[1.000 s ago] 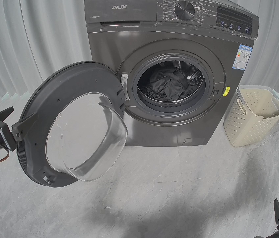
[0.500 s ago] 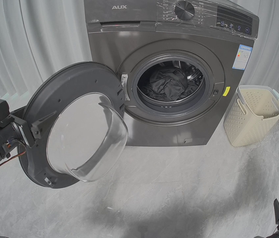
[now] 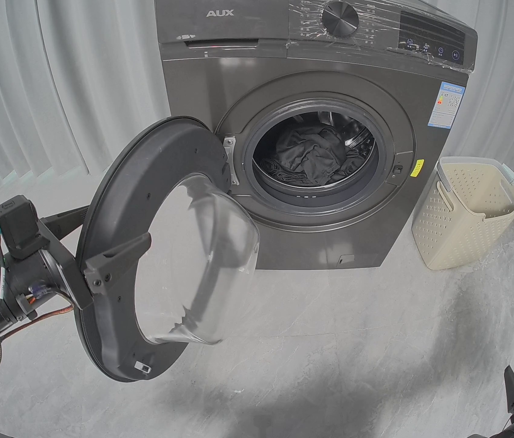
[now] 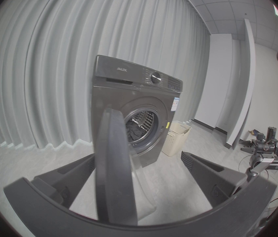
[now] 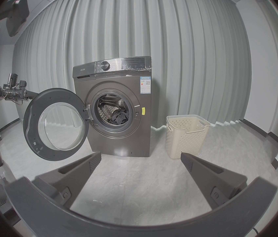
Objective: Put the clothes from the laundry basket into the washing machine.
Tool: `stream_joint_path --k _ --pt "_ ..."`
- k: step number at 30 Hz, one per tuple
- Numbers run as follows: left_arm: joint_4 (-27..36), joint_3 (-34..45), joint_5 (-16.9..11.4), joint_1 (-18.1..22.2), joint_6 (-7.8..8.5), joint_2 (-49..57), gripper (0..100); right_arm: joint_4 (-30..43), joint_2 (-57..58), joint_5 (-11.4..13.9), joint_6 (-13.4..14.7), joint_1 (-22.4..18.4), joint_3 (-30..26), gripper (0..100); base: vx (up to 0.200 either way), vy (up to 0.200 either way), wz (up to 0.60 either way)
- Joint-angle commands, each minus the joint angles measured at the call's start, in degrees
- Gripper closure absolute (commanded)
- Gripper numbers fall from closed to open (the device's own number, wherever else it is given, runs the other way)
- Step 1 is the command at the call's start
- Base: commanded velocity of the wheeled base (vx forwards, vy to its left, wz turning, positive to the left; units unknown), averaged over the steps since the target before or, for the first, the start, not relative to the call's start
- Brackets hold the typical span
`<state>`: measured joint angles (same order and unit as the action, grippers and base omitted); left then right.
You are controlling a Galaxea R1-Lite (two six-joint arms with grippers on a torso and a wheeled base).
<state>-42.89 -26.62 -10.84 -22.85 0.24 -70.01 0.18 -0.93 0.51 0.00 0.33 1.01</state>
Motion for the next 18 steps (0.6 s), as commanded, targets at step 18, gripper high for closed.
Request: stream_joint_path --k 18 --pt "-0.09 1.58 0.11 -5.19 -2.44 4.80 0 -0.01 0.93 0.02 0.00 0.02 -1.01 0 0.000 0.000 0.00"
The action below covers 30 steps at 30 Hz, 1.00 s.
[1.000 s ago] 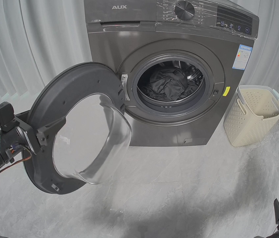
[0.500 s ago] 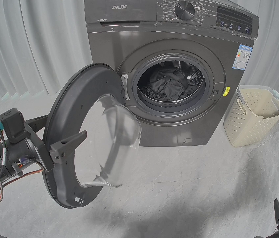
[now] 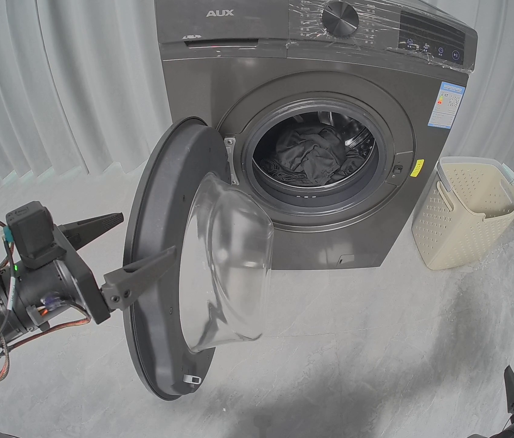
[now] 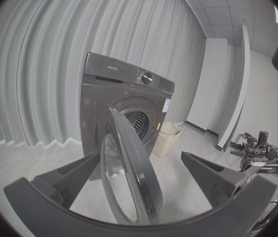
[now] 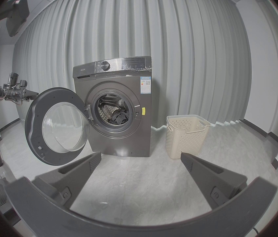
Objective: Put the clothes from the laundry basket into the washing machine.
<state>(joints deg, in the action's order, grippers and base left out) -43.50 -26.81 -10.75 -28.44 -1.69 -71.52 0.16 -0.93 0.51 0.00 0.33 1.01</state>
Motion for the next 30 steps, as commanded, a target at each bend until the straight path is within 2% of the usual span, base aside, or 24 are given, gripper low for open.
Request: stream_joint_path --k 1,3,5,7,10,11,14,18,23,24,30 --pt "0.43 2.11 -0.06 0.58 -0.77 7.36 0 0.02 0.93 0.02 0.00 0.02 -1.01 0 0.000 0.000 0.00" --pt "0.43 2.46 -0.06 1.46 -1.82 9.65 0 0.02 0.93 0.02 0.00 0.02 -1.01 0 0.000 0.000 0.00" --pt "0.69 2.81 0.12 4.01 -2.70 11.32 0 0.02 0.93 0.02 0.00 0.02 -1.01 0 0.000 0.000 0.00" --pt "0.78 2.90 0.12 6.20 -2.70 11.76 0 0.02 0.93 0.02 0.00 0.02 -1.01 0 0.000 0.000 0.00" --pt "2.10 2.90 -0.23 12.80 -1.82 11.23 0 0.02 0.93 0.02 -0.09 0.02 -1.01 0 0.000 0.000 0.00" --pt "2.10 2.90 -0.23 12.80 -1.82 11.23 0 0.02 0.93 0.02 -0.09 0.02 -1.01 0 0.000 0.000 0.00" --pt "3.95 3.34 -0.32 14.73 -0.50 9.30 0 0.02 0.93 0.02 -0.09 0.02 -1.01 0 0.000 0.000 0.00" --pt "4.03 4.40 -0.06 15.87 -0.06 7.10 0 0.02 0.93 0.02 -0.09 0.02 -1.01 0 0.000 0.000 0.00" --pt "3.42 5.54 -0.67 14.73 1.87 3.67 0 0.02 0.93 0.02 0.00 0.02 -1.01 0 0.000 0.000 0.00" --pt "3.33 5.54 -0.67 14.47 1.96 3.41 0 0.02 0.93 0.02 0.00 0.02 -1.01 0 0.000 0.000 0.00" --pt "3.24 4.57 -0.41 7.08 1.52 1.82 0 0.02 0.93 0.02 -0.09 0.02 -1.01 0 0.000 0.000 0.00"
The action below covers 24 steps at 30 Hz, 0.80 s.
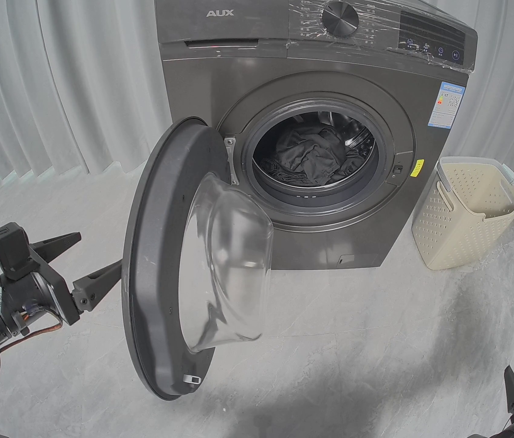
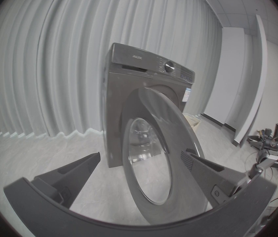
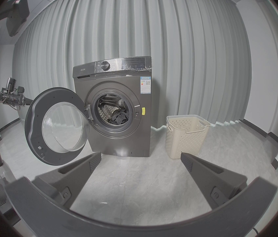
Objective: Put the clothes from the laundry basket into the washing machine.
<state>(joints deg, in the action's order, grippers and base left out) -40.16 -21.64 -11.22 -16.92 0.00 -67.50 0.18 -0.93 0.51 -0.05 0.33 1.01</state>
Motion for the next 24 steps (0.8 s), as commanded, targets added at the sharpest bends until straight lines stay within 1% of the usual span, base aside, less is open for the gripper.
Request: stream_joint_path --k 1,4,8,15,20,24 --pt "-0.10 -0.77 0.14 -5.32 -0.18 -2.55 0 -0.01 0.93 0.02 -0.04 0.02 -1.01 0 0.000 0.000 0.00" --pt "-0.19 -1.04 0.23 -7.43 -0.26 -3.69 0 -0.01 0.93 0.02 -0.04 0.02 -1.01 0 0.000 0.000 0.00" --pt "-0.19 -2.53 0.32 -8.57 -0.35 -4.83 0 -0.01 0.93 0.02 -0.04 0.02 -1.01 0 0.000 0.000 0.00" --pt "-0.36 -6.22 0.40 -11.64 -0.53 -10.02 0 -0.01 0.93 0.02 -0.04 0.02 -1.01 0 0.000 0.000 0.00" --pt "-0.89 -10.09 0.49 -13.23 -0.97 -14.41 0 -0.01 0.93 0.02 -0.04 0.02 -1.01 0 0.000 0.000 0.00" --pt "-2.47 -11.85 0.67 -13.84 -0.97 -17.23 0 -0.01 0.93 0.02 0.05 0.02 -1.01 0 0.000 0.000 0.00"
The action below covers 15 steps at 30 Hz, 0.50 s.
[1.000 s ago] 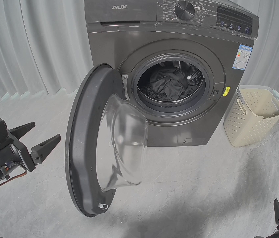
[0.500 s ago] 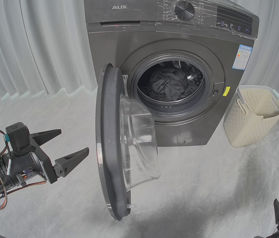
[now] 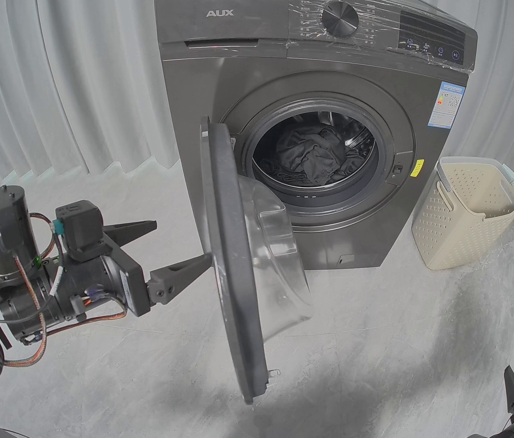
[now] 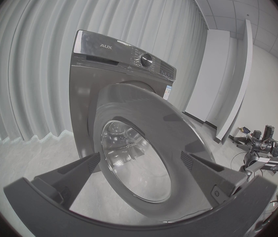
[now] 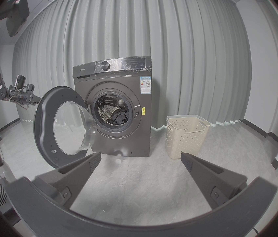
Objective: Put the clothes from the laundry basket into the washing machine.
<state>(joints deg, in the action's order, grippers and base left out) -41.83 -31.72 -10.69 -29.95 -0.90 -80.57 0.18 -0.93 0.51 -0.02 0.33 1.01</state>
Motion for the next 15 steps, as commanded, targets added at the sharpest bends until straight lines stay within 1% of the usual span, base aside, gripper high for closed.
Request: stream_joint_path --k 1,4,9,13,15 --pt "-1.42 -2.12 0.50 -1.07 -0.15 -4.95 0 -0.01 0.93 0.02 0.02 0.02 -1.01 0 0.000 0.000 0.00" --pt "-3.26 -2.91 1.55 -1.60 -0.15 -6.80 0 -0.01 0.93 0.02 0.02 0.02 -1.01 0 0.000 0.000 0.00" --pt "-4.93 -5.02 2.17 -1.95 -0.15 -10.22 0 -0.01 0.93 0.02 0.02 0.02 -1.01 0 0.000 0.000 0.00" --pt "-5.11 -9.15 3.84 -2.04 -0.33 -13.91 0 -0.01 0.93 0.02 0.02 0.02 -1.01 0 0.000 0.000 0.00" --pt "-5.37 -11.87 4.10 -2.74 -1.47 -15.94 0 -0.01 0.93 0.02 0.02 0.02 -1.01 0 0.000 0.000 0.00"
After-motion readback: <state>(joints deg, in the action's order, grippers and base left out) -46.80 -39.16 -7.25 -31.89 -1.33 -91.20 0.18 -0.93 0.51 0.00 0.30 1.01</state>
